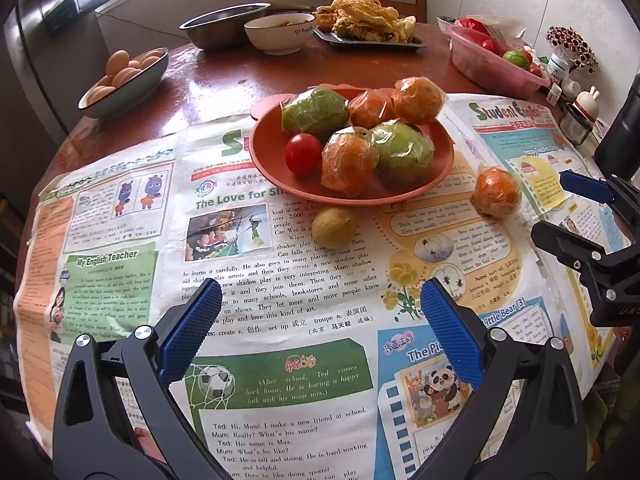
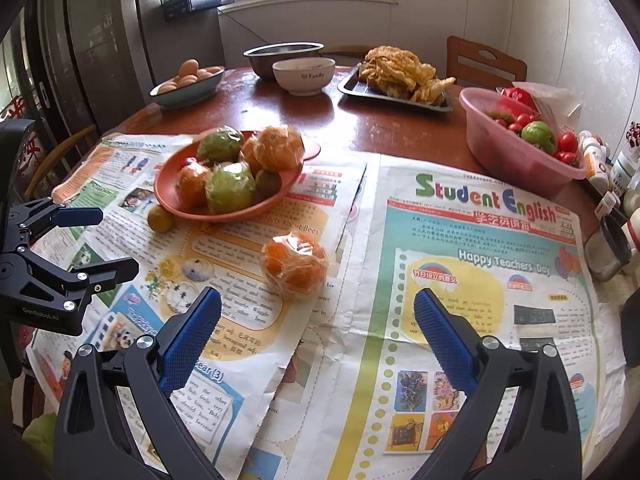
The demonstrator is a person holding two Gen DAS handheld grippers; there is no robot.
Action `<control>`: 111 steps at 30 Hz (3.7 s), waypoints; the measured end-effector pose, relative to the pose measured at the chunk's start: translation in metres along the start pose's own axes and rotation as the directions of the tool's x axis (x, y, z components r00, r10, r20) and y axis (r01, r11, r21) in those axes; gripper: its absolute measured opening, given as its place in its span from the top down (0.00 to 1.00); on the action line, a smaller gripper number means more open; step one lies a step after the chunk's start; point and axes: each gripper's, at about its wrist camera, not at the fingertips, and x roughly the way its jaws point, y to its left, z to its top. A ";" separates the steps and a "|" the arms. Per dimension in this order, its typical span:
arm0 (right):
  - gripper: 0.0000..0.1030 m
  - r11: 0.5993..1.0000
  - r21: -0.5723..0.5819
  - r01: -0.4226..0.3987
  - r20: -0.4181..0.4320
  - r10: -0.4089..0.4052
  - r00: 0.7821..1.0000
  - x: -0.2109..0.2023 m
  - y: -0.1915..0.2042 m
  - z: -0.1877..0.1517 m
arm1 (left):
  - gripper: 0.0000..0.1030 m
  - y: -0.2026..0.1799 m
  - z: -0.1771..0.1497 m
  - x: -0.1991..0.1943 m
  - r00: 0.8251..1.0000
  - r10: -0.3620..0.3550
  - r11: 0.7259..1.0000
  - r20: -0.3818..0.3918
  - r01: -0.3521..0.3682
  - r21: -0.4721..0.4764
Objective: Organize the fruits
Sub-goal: 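Withdraw both open tools from the plate toward the loose wrapped orange, then grasp the small brown round fruit with the left tool while the right grasps the wrapped orange, then lift and carry both fruits over the orange plate with both tools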
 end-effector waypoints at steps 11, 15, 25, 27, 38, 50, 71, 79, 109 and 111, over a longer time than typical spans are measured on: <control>0.06 1.000 0.005 -0.030 -0.010 0.030 1.000 0.017 -0.001 0.010 | 0.15 0.000 0.012 0.010 1.000 -0.025 0.999 -0.001 0.025 0.021; 0.06 1.000 -0.004 -0.029 -0.017 0.029 0.999 0.022 0.001 0.015 | 0.17 -0.001 0.017 0.011 0.999 -0.033 0.999 0.000 0.033 0.024; 0.07 0.999 -0.002 -0.045 -0.015 0.045 0.999 0.027 0.002 0.017 | 0.32 -0.005 0.022 0.015 0.999 -0.053 0.998 -0.008 0.054 0.033; 0.08 0.999 -0.007 -0.047 -0.018 0.047 0.999 0.029 0.002 0.017 | 0.35 -0.006 0.023 0.017 0.998 -0.056 0.998 -0.009 0.056 0.037; 0.55 0.994 -0.038 -0.101 -0.033 0.099 0.995 0.038 0.008 0.017 | 0.56 -0.008 0.027 0.023 0.995 -0.093 0.995 -0.025 0.094 0.040; 0.57 0.993 -0.043 -0.114 -0.035 0.113 0.993 0.036 0.008 0.016 | 0.80 -0.010 0.032 0.025 0.993 -0.110 0.992 -0.034 0.112 0.055; 0.58 0.987 -0.056 -0.147 0.019 0.149 0.989 0.010 0.024 0.028 | 0.81 0.001 0.028 -0.015 0.993 -0.119 0.991 0.023 0.118 0.058; 0.58 0.984 -0.087 -0.155 0.049 0.159 0.986 0.001 0.036 0.053 | 0.81 0.016 0.049 -0.036 0.993 -0.096 0.994 0.073 0.092 0.058; 0.58 0.980 -0.119 -0.159 0.023 0.163 0.986 0.044 0.061 0.099 | 0.81 0.045 0.098 0.031 0.986 -0.167 0.985 -0.001 0.167 0.041; 0.58 0.980 -0.120 -0.158 0.019 0.161 0.987 0.047 0.062 0.100 | 0.81 0.046 0.099 0.036 0.984 -0.176 0.984 -0.009 0.176 0.037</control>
